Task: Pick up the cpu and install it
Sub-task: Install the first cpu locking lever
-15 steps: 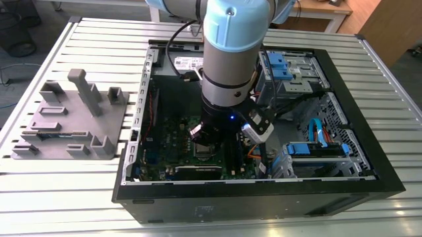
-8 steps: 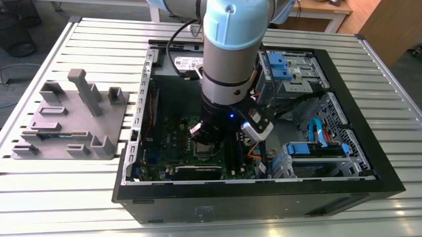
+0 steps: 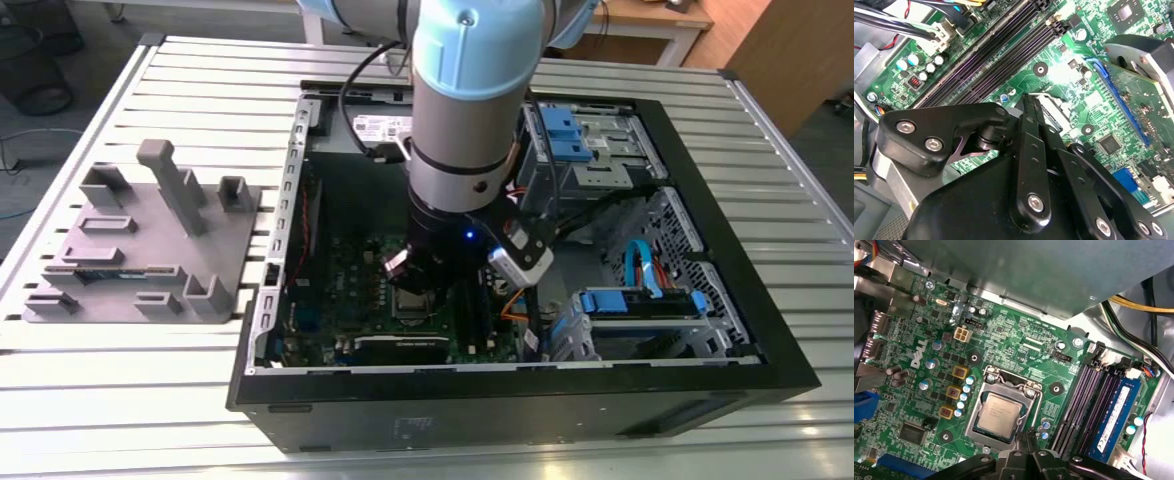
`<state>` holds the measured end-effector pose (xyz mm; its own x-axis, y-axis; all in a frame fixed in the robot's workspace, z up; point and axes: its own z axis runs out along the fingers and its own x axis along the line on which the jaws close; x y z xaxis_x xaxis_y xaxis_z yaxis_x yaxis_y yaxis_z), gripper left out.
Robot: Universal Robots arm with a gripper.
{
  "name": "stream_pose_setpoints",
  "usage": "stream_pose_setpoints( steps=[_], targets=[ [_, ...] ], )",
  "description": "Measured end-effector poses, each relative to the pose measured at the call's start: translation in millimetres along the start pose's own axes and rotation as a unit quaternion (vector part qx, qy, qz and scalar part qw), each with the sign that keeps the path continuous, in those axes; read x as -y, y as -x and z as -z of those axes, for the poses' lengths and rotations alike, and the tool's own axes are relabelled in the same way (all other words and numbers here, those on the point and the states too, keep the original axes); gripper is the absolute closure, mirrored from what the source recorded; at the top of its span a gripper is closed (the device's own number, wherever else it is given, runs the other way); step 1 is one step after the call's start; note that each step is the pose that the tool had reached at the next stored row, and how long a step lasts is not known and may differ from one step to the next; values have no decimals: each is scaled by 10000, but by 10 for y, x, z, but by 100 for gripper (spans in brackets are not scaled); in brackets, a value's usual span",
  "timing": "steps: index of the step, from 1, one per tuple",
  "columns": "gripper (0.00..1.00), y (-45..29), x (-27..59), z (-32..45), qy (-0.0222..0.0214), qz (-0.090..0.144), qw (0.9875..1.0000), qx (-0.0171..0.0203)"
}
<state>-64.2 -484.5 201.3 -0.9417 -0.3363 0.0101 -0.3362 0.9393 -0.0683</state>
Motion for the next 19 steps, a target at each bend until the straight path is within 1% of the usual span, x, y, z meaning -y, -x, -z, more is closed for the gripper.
stream_pose_setpoints(
  steps=[10,19],
  targets=[
    [89,30,19,-55,1,-92,10000,-6],
    [89,14,63,-80,6,-97,10000,-4]
  ],
)
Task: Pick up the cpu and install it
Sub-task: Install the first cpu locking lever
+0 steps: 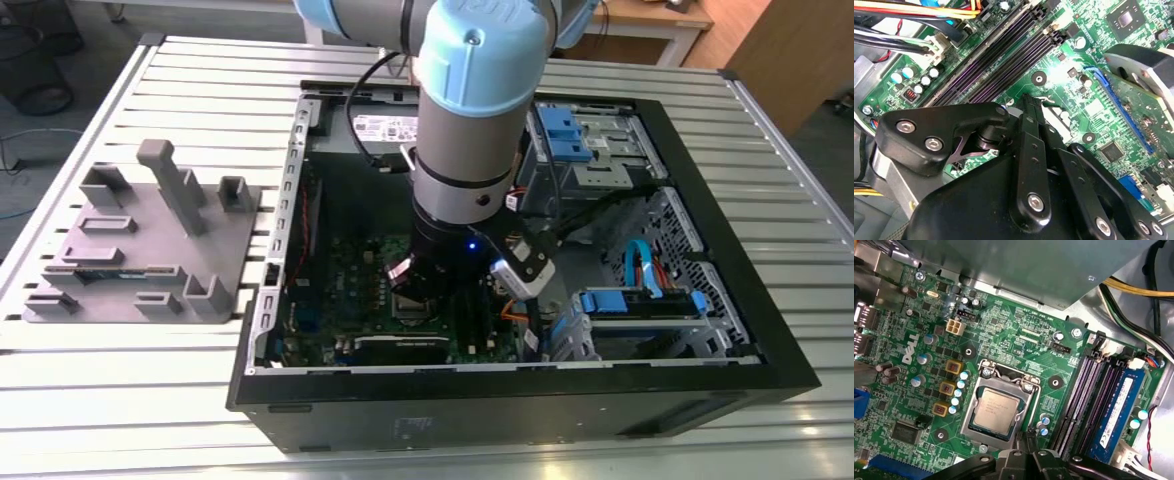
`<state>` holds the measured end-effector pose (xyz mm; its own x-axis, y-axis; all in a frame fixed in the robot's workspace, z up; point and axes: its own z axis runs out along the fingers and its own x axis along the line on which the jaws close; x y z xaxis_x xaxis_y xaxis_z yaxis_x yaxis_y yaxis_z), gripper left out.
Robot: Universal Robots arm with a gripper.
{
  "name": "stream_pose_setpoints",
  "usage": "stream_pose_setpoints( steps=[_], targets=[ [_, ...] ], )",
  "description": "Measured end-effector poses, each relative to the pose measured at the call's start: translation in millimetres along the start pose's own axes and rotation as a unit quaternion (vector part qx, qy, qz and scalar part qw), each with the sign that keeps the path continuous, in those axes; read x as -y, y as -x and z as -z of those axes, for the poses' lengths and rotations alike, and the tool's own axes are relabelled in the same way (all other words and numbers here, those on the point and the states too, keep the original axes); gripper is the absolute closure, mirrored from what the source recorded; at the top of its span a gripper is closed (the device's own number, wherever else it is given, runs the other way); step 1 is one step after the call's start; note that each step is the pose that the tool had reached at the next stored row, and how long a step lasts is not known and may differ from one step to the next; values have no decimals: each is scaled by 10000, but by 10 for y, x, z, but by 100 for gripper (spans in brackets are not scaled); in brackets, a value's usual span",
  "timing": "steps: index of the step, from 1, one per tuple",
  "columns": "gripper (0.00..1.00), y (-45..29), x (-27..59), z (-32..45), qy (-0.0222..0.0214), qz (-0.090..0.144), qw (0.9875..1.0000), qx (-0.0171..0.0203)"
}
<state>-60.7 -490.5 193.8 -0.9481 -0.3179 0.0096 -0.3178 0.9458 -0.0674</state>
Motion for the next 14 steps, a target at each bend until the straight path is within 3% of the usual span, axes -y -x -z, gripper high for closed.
stream_pose_setpoints(
  steps=[10,14],
  targets=[
    [89,-15,40,-77,31,-4,10000,87],
    [89,-18,44,-75,60,-6,9999,97]
  ],
)
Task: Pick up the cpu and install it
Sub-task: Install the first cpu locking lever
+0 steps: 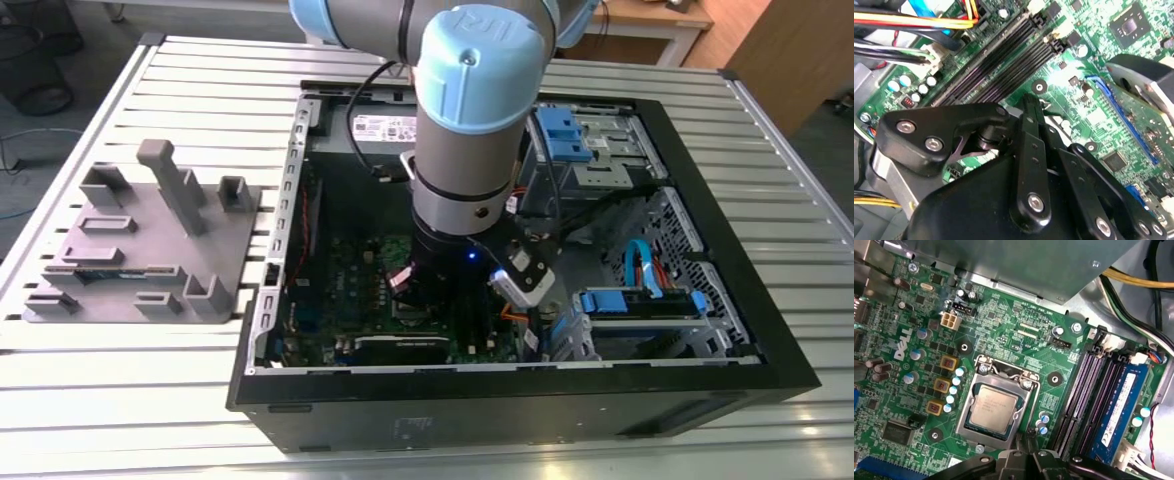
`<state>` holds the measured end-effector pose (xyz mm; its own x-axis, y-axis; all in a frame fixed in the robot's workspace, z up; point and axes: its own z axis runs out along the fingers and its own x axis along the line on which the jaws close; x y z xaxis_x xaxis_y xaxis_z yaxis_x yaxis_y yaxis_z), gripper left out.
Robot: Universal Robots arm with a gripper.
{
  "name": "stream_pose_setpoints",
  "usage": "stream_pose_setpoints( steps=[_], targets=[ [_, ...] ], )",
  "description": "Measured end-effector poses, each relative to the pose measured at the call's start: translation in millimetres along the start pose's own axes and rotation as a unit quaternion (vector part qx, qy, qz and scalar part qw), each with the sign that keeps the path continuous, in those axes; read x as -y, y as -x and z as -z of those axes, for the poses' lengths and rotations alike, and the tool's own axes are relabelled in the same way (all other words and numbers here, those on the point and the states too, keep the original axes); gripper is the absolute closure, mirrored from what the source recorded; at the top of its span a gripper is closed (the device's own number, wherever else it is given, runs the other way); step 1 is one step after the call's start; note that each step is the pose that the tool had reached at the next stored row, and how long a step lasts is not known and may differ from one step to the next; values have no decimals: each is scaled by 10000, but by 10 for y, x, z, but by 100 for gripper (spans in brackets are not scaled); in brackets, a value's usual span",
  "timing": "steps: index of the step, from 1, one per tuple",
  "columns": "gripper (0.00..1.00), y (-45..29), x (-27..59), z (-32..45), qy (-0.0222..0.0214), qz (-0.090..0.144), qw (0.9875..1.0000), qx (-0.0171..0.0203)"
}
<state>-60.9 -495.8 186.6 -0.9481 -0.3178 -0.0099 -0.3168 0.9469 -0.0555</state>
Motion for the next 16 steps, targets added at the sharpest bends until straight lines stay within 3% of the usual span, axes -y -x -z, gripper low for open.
stream_pose_setpoints(
  steps=[4,13,16],
  targets=[
    [89,2,1,60,14,-1,10000,8],
    [89,4,22,399,8,0,10000,3],
    [89,5,22,409,11,0,10000,5]
  ],
)
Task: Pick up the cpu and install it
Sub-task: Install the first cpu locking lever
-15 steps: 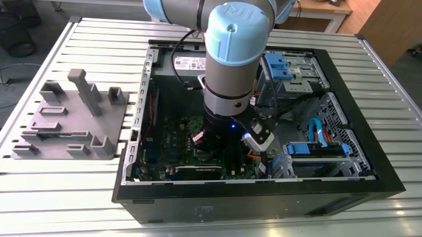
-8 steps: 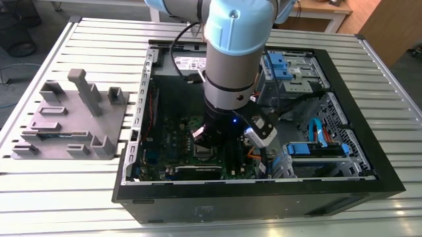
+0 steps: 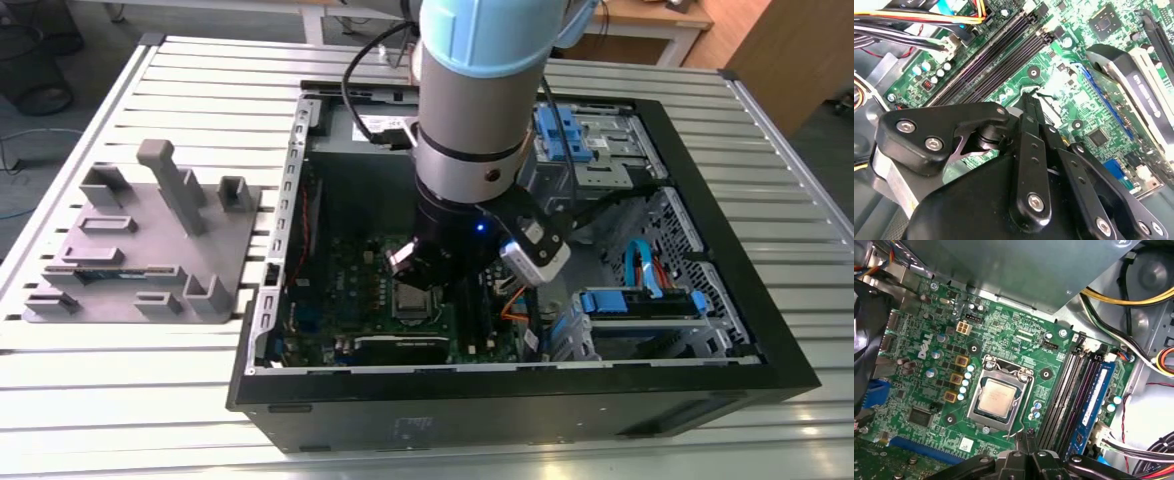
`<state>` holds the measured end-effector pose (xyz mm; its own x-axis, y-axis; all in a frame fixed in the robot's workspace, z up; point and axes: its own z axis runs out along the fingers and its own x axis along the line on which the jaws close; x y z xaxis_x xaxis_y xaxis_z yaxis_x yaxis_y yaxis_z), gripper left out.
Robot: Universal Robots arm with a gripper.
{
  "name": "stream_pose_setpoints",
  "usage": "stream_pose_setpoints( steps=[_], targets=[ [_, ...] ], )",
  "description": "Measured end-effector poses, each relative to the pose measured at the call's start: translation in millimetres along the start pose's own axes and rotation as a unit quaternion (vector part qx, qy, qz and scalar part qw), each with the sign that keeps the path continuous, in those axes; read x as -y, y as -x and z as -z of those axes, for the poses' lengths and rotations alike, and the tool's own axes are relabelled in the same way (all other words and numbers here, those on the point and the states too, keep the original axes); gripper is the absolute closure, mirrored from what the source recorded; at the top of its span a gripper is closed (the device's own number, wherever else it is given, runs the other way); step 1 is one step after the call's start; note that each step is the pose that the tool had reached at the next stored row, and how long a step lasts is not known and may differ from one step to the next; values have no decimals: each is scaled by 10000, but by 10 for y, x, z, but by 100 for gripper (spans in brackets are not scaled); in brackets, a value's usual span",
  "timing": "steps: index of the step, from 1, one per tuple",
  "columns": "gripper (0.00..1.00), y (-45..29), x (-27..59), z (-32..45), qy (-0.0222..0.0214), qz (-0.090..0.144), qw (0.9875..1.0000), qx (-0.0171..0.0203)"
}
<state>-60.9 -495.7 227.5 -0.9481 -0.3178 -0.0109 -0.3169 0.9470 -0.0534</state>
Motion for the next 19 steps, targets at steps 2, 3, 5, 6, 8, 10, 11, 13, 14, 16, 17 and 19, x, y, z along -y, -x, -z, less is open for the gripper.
stream_pose_setpoints(
  steps=[2,3,5,6,8,10,11,13,14,16,17,19],
  targets=[
    [89,-3,0,1,-2,0,10000,-2],
    [89,-17,-5,-3,0,0,10000,-1],
    [89,-77,-29,-11,3,0,10000,1],
    [89,-112,-46,-14,6,0,10000,3],
    [89,-175,-81,-15,18,-1,10000,7],
    [89,-227,-114,-15,35,-1,10000,12],
    [89,-236,-122,-14,39,-2,10000,15],
    [89,-237,-129,-5,46,-1,10000,16],
    [89,-235,-137,7,51,-2,10000,18],
    [89,-229,-154,50,54,-2,10000,19],
    [89,-226,-159,80,54,-2,10000,19],
    [89,-223,-162,100,55,-1,10000,19]
  ],
)
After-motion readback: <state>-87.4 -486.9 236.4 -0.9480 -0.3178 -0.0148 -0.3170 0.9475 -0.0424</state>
